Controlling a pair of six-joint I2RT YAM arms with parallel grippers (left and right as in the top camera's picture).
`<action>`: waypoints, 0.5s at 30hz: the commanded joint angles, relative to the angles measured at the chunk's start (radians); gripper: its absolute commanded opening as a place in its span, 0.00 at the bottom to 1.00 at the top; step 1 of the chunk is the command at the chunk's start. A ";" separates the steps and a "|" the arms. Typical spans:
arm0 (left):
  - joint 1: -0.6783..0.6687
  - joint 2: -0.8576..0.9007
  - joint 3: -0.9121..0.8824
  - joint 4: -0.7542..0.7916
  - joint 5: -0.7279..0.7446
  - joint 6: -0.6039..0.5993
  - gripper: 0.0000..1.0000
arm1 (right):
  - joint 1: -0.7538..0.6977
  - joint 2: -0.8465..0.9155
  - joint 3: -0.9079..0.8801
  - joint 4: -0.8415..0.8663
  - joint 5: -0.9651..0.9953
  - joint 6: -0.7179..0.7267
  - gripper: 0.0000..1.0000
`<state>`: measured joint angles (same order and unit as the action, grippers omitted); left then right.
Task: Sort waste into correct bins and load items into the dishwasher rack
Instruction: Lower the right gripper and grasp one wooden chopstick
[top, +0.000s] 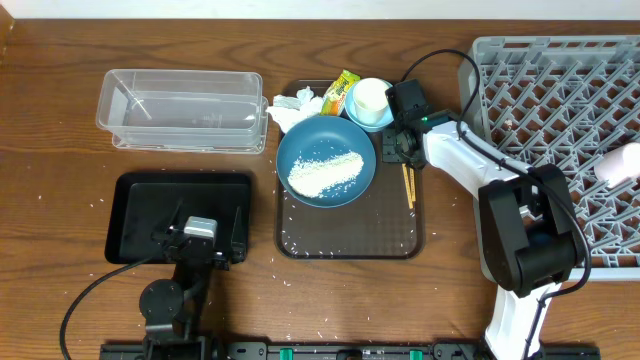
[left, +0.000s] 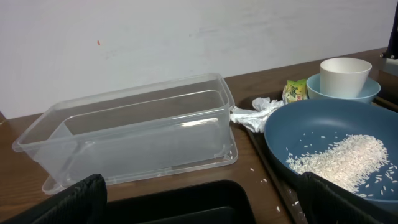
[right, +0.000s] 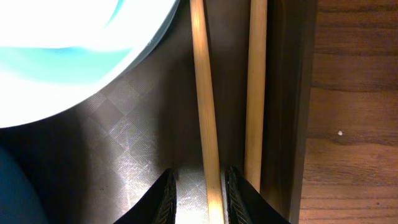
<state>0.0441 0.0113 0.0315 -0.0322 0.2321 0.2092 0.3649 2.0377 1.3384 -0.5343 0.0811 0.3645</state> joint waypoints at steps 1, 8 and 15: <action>0.002 -0.005 -0.027 -0.017 0.003 -0.005 1.00 | 0.004 0.012 -0.018 0.000 0.028 0.017 0.25; 0.002 -0.005 -0.027 -0.017 0.003 -0.005 1.00 | 0.004 0.012 -0.058 0.005 0.027 0.018 0.15; 0.002 -0.005 -0.027 -0.017 0.003 -0.005 1.00 | 0.008 0.008 -0.083 0.011 0.019 0.039 0.01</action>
<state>0.0441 0.0113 0.0315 -0.0322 0.2321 0.2092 0.3649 2.0243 1.2934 -0.5022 0.1123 0.3859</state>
